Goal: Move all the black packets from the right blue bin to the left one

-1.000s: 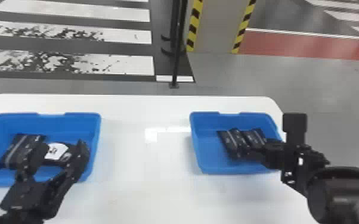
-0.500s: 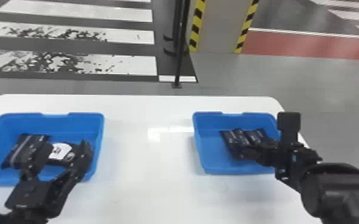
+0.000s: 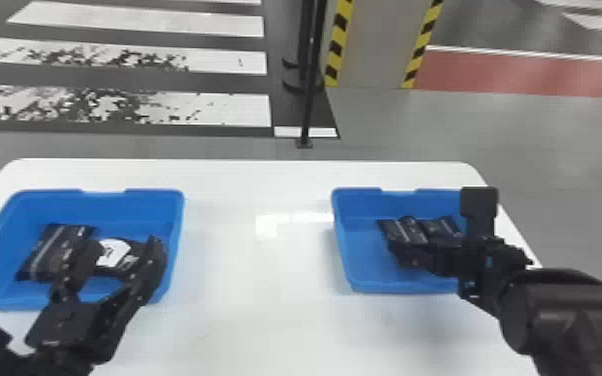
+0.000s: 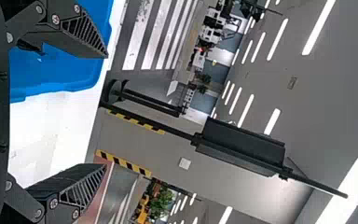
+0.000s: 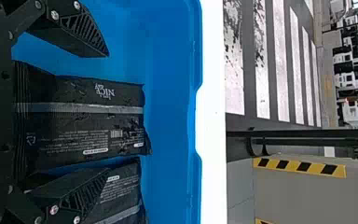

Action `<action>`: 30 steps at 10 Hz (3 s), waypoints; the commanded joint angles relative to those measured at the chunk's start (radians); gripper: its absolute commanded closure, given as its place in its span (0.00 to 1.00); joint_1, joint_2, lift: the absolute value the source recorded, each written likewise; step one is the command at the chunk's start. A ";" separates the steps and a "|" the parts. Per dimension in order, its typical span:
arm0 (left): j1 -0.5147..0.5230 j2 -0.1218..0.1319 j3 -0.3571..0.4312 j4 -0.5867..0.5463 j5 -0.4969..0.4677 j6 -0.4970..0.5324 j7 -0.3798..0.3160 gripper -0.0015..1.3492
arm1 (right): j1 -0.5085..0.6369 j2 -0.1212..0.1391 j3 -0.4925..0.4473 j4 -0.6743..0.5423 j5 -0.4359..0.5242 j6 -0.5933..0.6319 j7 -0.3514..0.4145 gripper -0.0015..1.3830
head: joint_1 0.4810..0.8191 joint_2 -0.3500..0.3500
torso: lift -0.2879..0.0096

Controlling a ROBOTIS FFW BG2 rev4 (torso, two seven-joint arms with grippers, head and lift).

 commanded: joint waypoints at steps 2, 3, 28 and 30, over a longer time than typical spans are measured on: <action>0.002 -0.003 0.008 -0.002 0.004 0.006 -0.001 0.16 | -0.013 0.002 0.002 0.037 -0.007 0.016 0.000 0.14 | 0.63 0.32 | 0.50; 0.002 -0.003 0.010 0.001 0.004 0.010 -0.001 0.16 | -0.021 0.000 0.006 0.049 -0.017 0.033 0.000 0.21 | 0.63 0.32 | 0.50; -0.018 0.006 -0.068 -0.137 0.419 0.079 -0.063 0.16 | 0.011 -0.098 0.478 -0.145 -0.709 -0.313 0.349 0.85 | 0.63 0.87 | 0.50; -0.015 0.017 -0.115 -0.142 0.425 0.072 -0.063 0.16 | -0.001 -0.098 0.478 -0.135 -0.705 -0.313 0.345 0.85 | 0.63 0.85 | 0.50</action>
